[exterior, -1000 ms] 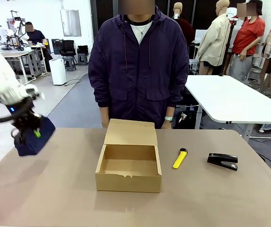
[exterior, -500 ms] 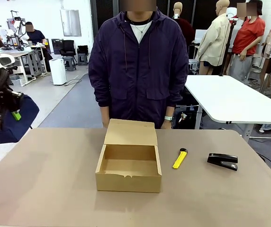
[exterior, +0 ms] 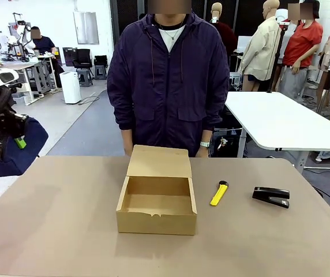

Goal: Pack the items into the box.
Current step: Pick up the item indicated by the person and place it inside the Mailer Box.

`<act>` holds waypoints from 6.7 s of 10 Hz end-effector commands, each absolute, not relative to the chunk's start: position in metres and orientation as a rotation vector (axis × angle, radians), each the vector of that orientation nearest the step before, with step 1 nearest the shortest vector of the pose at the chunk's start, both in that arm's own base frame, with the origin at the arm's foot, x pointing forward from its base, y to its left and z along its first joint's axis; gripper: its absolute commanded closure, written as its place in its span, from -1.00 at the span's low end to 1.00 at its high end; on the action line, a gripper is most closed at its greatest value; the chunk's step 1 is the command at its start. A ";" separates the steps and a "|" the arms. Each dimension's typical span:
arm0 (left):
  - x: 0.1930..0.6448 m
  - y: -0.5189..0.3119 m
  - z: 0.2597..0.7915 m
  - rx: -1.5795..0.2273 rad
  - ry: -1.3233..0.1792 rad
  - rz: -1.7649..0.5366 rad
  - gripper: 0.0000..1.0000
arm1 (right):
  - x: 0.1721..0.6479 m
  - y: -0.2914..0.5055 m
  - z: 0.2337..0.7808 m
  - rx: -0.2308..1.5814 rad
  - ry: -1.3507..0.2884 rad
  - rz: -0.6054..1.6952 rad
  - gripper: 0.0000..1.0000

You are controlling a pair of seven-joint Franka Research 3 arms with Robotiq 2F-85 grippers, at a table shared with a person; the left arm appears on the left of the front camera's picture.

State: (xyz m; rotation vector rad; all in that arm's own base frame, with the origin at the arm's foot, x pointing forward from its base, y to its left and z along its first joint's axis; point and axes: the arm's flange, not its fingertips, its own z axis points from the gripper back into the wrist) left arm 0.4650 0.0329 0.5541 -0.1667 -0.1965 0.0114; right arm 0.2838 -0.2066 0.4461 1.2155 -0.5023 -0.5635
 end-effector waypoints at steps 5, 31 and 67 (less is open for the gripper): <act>0.494 -0.097 0.582 -0.251 -0.119 0.084 1.00 | 0.285 -0.207 0.449 1.230 -0.516 -0.555 -1.00; 0.474 -0.384 0.507 -0.146 -0.124 -1.579 1.00 | 0.285 -0.207 0.449 1.230 -0.516 -0.555 -1.00; 0.283 0.083 0.514 -1.000 -0.384 -0.307 -1.00 | 0.285 -0.207 0.449 1.230 -0.516 -0.555 -1.00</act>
